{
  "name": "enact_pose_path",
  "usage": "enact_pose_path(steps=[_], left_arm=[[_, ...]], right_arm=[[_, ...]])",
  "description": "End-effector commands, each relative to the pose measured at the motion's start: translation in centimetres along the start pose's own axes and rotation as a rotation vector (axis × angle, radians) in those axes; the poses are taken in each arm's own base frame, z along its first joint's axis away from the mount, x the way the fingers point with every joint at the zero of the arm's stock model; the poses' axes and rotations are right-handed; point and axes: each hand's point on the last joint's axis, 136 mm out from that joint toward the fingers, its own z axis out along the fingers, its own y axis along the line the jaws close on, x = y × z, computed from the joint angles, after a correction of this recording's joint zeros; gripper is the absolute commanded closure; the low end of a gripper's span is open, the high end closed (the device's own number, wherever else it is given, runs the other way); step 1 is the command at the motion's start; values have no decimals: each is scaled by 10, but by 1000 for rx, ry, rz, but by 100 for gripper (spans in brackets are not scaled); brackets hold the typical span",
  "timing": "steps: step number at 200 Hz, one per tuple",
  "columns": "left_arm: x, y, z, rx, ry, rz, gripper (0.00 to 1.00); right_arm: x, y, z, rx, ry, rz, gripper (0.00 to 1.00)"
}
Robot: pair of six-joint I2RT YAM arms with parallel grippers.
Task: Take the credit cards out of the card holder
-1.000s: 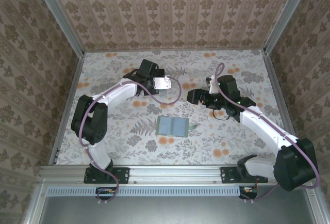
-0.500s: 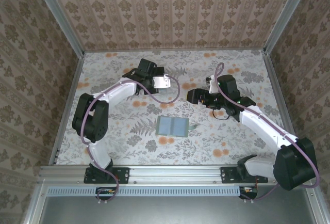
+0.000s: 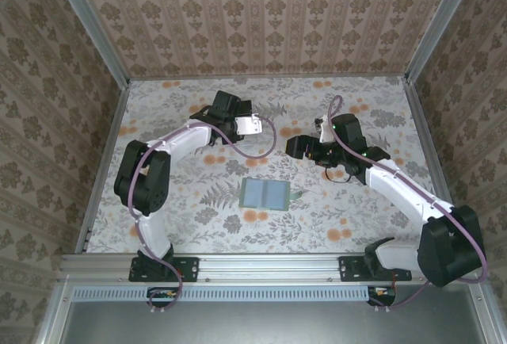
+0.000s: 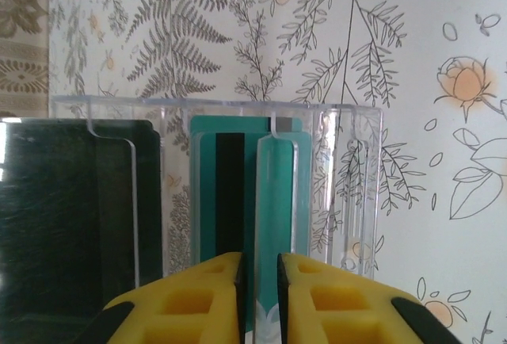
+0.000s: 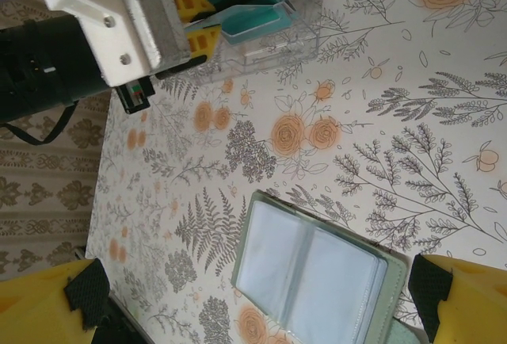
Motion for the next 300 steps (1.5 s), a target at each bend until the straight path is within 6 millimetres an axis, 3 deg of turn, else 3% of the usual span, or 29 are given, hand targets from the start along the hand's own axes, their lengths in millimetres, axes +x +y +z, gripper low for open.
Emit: enact_pose_path(steps=[1,77,191,213,271,300], left_arm=[[5,12,6,-20,22,-30,79],[5,49,-3,-107,15,-88,78],[8,18,10,13,3,-81,79],[11,19,12,3,17,-83,68],[8,29,7,-30,14,-107,71],[-7,46,-15,-77,-45,-180,67]], right_arm=[[-8,9,-1,-31,-5,7,0],[-9,9,2,-34,2,15,0],[-7,8,2,-35,5,20,0],[-6,8,1,-34,4,23,0],[-4,7,-1,-35,0,28,0],[-4,6,-1,-27,-4,33,0]])
